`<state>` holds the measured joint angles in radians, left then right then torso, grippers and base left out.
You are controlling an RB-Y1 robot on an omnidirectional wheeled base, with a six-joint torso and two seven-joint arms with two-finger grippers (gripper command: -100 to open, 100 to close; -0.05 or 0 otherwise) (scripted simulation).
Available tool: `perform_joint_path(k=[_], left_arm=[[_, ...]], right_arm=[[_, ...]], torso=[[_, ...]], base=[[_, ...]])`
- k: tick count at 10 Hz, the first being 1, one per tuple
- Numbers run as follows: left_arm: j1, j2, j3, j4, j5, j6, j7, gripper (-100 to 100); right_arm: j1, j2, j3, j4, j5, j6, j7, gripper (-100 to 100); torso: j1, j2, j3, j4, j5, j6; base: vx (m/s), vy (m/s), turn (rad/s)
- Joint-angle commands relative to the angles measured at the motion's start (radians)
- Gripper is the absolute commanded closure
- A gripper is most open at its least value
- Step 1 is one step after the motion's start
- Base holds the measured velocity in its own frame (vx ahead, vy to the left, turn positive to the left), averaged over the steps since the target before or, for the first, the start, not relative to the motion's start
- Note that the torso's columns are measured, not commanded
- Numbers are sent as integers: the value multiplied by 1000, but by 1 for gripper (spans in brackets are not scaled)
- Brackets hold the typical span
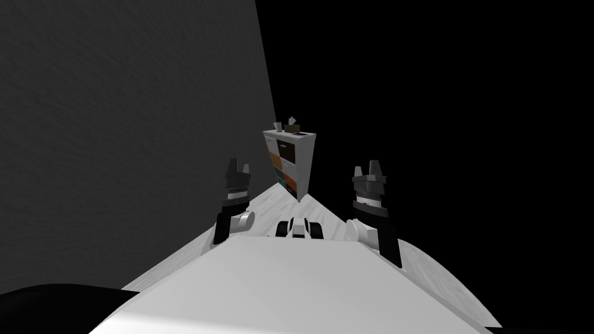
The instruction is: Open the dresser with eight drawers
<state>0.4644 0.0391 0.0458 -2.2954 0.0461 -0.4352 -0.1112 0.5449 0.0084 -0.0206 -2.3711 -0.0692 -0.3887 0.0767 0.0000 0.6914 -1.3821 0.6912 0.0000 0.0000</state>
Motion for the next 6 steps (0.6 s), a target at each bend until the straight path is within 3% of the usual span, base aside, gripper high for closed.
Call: perform_joint_path(k=[1, 2, 6], left_arm=[[-10, 43, -10, 34, -8, -4, -4, -100], [-20, 63, -21, 67, -16, -7, -7, -100], [-45, 82, -47, 154, -37, -17, -17, -100]], right_arm=[[0, 0, 0, 0, 0, 0, 0, 0], [0, 0, 0, 0, 0, 0, 0, 0], [0, 0, 0, 1, 0, 0, 0, 0]], torso=[[1, 32, -70, 33, 0, 0], [1, 41, -90, 42, 0, 0], [0, 47, -94, 47, 0, 0]], base=[[45, 16, -60], [74, 30, -92], [74, 44, -83]])
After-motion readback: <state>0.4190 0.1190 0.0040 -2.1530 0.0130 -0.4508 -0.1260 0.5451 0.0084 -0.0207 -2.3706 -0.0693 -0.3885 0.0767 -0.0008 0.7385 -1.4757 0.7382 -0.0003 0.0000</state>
